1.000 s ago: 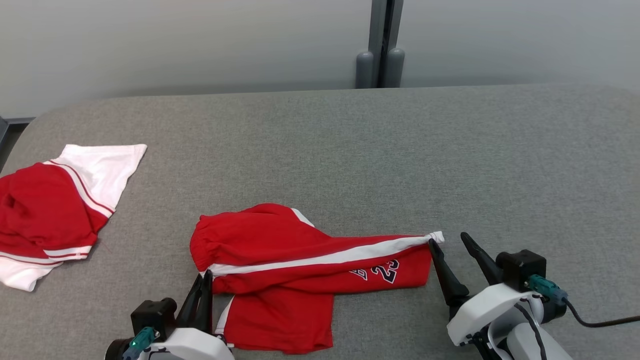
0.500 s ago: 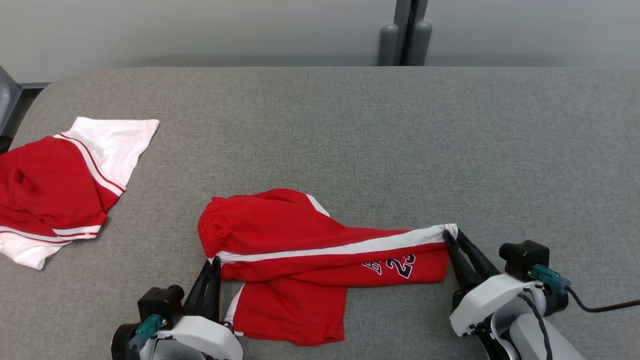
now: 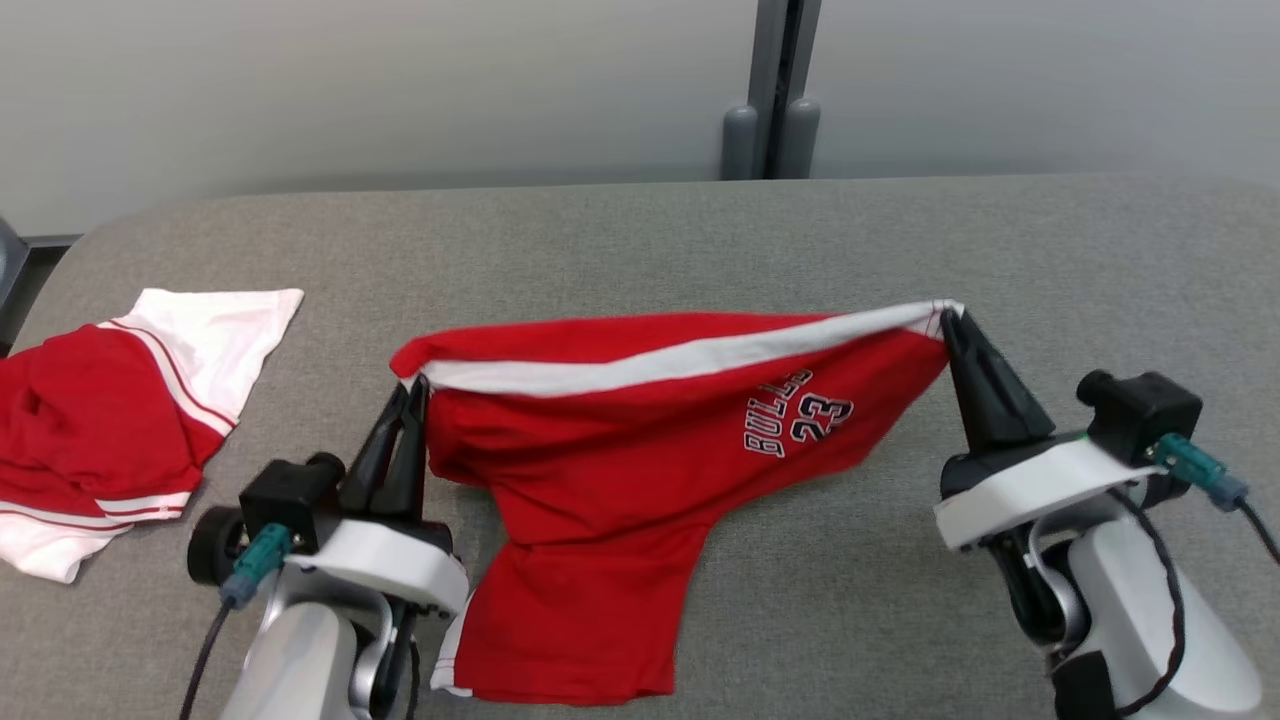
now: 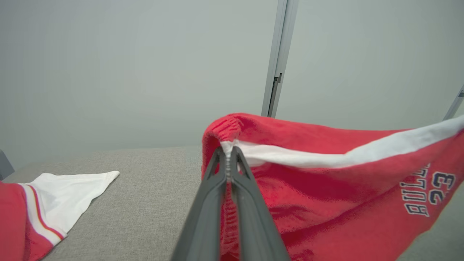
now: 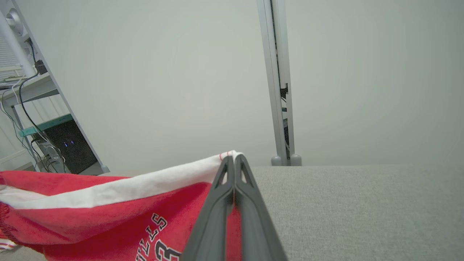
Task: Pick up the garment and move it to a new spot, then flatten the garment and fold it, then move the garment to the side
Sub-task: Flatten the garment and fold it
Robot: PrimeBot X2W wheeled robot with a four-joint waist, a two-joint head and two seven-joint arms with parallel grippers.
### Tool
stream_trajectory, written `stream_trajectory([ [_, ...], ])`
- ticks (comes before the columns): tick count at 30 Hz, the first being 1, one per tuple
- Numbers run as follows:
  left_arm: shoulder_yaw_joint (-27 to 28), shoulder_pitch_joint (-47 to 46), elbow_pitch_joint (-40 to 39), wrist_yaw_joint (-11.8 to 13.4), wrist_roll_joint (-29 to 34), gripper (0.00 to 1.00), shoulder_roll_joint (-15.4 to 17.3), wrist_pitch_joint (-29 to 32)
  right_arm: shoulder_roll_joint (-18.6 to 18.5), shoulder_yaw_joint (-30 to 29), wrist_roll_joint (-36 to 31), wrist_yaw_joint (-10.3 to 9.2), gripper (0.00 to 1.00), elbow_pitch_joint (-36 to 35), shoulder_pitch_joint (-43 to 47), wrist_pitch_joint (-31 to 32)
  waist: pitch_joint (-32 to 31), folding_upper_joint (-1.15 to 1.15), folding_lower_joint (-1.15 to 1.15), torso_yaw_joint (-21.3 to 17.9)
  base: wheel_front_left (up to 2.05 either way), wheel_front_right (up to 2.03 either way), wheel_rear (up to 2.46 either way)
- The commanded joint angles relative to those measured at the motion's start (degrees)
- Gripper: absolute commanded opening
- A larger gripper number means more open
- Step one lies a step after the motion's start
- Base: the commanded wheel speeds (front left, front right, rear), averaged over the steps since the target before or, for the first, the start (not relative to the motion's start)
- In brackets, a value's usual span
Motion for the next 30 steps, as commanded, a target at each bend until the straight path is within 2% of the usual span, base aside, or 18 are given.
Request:
stream_trajectory([
  [1,0.73,-2.2,-0.33,-0.81,1.19,0.0,0.88,-0.01,-1.0,-0.57,-0.49,-0.01,0.0,-1.64,-1.29,0.02,-1.27,0.0,0.0,-1.19,0.0,0.0,0.0],
  [8,0.22,-15.86,1.92,-4.14,4.65,0.0,4.74,-0.01,-5.8,-1.26,-1.64,-0.02,0.0,-6.13,-10.56,0.03,-0.92,0.0,0.0,-2.61,0.0,0.0,0.0],
  [10,0.61,-21.63,3.98,-4.61,4.11,0.0,5.79,0.15,-7.09,-0.54,-1.89,-0.02,0.0,-5.56,-15.06,0.03,1.25,0.0,0.0,-3.26,0.0,0.0,0.0],
  [11,-0.45,-24.59,4.93,-4.81,5.83,0.0,7.07,0.13,-7.79,0.21,-2.58,-0.02,0.0,-5.02,-17.31,0.03,2.28,0.0,0.0,-3.59,0.0,0.0,0.0],
  [15,-2.77,-35.21,9.04,-5.2,7.4,0.0,7.46,0.81,-9.22,1.42,-3.69,-0.02,0.0,-2.07,-26.87,0.03,7.41,0.0,0.0,-3.87,0.0,0.0,0.0],
  [18,-4.4,-46.15,13.83,-5.18,9.56,0.0,7.83,1.19,-10.79,2.37,-6.12,-0.02,0.0,1.1,-36.74,0.02,12.66,0.0,0.0,-3.45,0.0,0.0,0.0],
  [22,-5.34,-53.37,17.38,-4.8,10.99,0.0,7.7,0.97,-11.76,1.6,-8.43,-0.02,0.0,3.49,-43.43,0.02,15.59,0.0,0.0,-3.22,0.0,0.0,0.0],
  [26,-5.14,-61.41,20.65,-3.18,11.82,0.0,7.7,0.35,-12.74,-1.35,-11.71,-0.03,0.0,5.05,-51.31,0.03,18.94,0.0,0.0,-2.73,0.0,0.0,0.0],
  [30,-4.15,-65.91,22.86,-1.88,11.31,0.0,7.62,0.06,-13.05,-5.4,-14.55,-0.04,0.0,3.63,-56.09,0.03,21.3,0.0,0.0,-2.43,0.0,0.0,0.0],
])
